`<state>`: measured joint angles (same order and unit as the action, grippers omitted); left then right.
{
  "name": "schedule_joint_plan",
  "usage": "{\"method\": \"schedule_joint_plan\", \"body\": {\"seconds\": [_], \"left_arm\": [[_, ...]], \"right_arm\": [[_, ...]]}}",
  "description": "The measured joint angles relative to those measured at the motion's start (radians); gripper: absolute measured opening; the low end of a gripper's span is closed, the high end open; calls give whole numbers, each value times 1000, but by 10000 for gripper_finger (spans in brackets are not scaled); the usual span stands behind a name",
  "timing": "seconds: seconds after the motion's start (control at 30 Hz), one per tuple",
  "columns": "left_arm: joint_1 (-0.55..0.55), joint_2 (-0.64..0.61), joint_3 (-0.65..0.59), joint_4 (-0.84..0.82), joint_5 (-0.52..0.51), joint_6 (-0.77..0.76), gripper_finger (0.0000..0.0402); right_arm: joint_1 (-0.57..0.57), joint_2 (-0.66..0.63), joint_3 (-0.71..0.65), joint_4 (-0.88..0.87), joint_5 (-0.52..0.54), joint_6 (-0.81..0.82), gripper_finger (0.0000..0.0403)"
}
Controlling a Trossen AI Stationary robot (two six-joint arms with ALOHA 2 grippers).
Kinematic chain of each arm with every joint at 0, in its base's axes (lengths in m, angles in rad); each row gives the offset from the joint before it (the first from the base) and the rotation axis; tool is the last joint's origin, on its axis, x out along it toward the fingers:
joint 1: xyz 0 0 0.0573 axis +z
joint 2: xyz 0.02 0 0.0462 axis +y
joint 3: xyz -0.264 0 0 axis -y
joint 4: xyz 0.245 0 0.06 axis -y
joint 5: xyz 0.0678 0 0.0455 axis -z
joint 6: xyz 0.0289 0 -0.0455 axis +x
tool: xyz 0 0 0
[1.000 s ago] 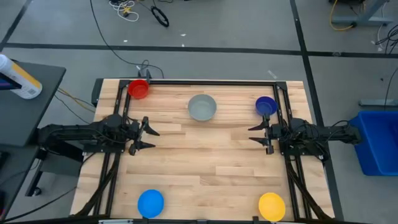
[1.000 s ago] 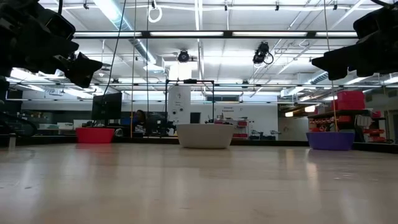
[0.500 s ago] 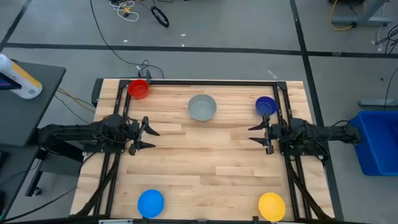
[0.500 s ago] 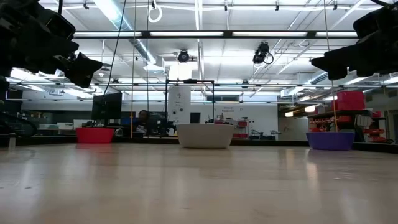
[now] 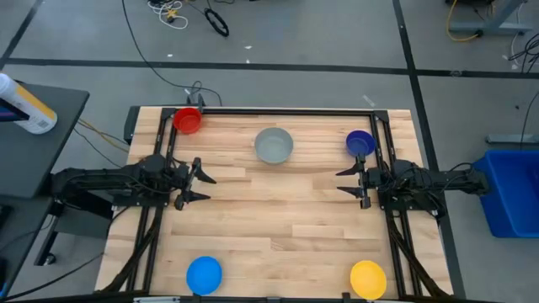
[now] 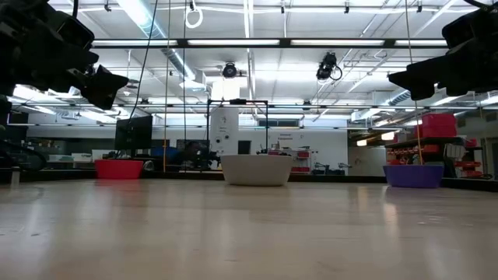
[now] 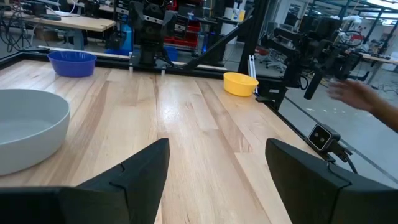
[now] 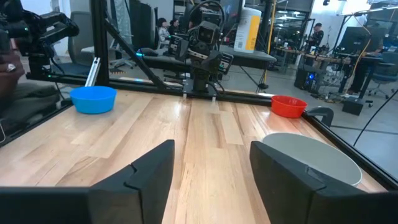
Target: Nest bowls inside each other
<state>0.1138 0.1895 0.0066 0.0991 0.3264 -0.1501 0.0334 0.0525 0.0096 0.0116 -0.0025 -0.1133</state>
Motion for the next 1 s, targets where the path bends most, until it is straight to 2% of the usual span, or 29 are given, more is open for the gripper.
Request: {"method": "schedule_joint_plan", "body": {"seconds": [0.3, 0.4, 0.57, 0.67, 0.77, 0.87, 0.93, 1.0], "left_arm": [[0, 0, 0, 32, -13, -1, 274], [0, 0, 0, 30, -118, -24, 274], [0, 0, 0, 21, -338, -38, 274], [0, 0, 0, 32, -401, -27, 274], [0, 0, 0, 70, -443, 10, 274], [0, 0, 0, 125, -447, 61, 274], [0, 0, 0, 163, -447, 81, 274], [0, 0, 0, 172, -453, 100, 274]], "right_arm": [[0, 0, 0, 5, 12, 0, 211], [0, 0, 0, 27, 54, 0, 204], [0, 0, 0, 27, 53, 0, 193], [0, 0, 0, 42, 53, 10, 187], [0, 0, 0, 74, 55, 89, 180], [0, 0, 0, 80, 155, 242, 175], [-1, 9, 0, 68, 253, 225, 174], [-12, 33, 7, 17, 286, 191, 175]]}}
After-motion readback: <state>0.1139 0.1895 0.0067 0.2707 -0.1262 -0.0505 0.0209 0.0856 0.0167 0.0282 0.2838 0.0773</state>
